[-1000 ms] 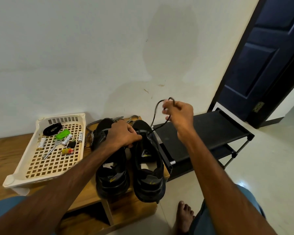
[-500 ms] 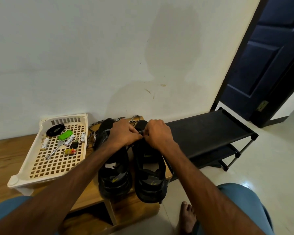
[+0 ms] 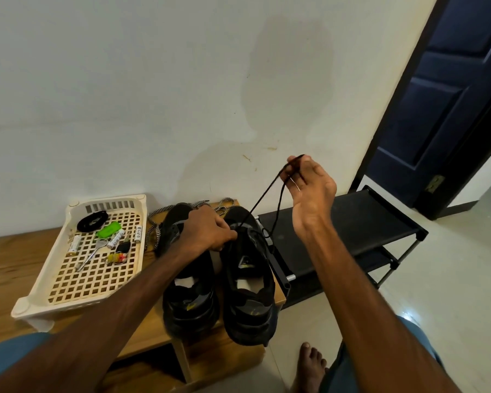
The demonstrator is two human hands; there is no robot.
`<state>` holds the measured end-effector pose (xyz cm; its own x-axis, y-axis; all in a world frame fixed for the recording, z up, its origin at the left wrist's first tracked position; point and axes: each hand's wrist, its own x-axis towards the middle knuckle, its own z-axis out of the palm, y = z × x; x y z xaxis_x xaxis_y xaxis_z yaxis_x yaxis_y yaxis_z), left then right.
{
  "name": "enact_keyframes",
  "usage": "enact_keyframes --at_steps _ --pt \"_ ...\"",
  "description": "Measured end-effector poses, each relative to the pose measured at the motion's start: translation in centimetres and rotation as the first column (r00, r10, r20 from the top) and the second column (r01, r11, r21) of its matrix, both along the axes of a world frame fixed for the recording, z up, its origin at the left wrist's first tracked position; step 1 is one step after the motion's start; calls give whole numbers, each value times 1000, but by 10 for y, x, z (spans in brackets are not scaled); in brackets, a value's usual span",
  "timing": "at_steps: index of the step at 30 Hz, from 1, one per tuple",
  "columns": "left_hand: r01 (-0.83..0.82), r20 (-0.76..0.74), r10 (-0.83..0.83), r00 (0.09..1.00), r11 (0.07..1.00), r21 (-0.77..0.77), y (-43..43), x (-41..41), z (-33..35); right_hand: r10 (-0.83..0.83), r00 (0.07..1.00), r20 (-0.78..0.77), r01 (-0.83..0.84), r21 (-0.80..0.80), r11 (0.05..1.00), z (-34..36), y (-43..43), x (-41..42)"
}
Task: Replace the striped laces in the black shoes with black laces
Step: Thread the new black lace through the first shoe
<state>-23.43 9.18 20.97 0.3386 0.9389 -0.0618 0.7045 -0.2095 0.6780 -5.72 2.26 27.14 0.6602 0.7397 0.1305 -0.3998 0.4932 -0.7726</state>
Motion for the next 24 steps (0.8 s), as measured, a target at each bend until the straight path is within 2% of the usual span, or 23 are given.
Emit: enact_keyframes --at_steps 2,4,5,6,7,8,9,10,11,12,13,14,17,21,24 --pt "0 -4 0 1000 1000 26 0 0 -2 65 984 -164 -60 39 997 -1 -2 -1" --pt "3 -1 -3 1000 998 56 -1 1 -4 97 974 -207 -101 -9 995 -4 -3 0" --pt "0 -6 0 1000 997 77 -1 2 -5 97 982 -161 -110 -69 992 -5 -3 2" --pt "-5 -15 6 1000 995 100 -2 2 -6 89 995 -40 -94 -151 984 -5 -3 4" --pt "-5 -21 8 1000 992 126 -3 3 -7 79 981 177 -33 -250 968 -5 -3 7" --pt "1 -24 3 1000 989 147 -4 5 -8 97 881 462 73 -336 939 -6 -3 9" --pt "11 -30 -6 1000 986 165 -5 6 -9 163 675 720 191 -384 903 -8 -3 10" --pt "21 -42 -14 999 984 176 -6 7 -9 280 430 859 275 -420 865 -12 -4 9" --pt "27 -52 -18 998 982 184 -6 7 -9 413 225 883 332 -468 819 -17 -4 6" --pt "28 -58 -17 998 981 190 -7 6 -7 519 78 851 382 -506 773 -21 -4 3" --pt "25 -62 -13 998 980 198 -6 5 -6 582 -27 813 436 -514 739 -23 -4 2" --pt "21 -66 -7 998 978 209 -7 4 -5 611 -94 786 481 -501 719 -23 -4 3" --pt "23 -82 -3 997 968 249 -8 2 -4 657 -155 738 519 -505 690 -19 -4 13" --pt "52 -77 -34 996 971 234 -10 4 -1 780 -169 603 502 -628 595 -29 -4 7" --pt "23 -47 -14 999 981 193 -9 3 0 768 -143 625 510 -618 598 -40 -1 2"
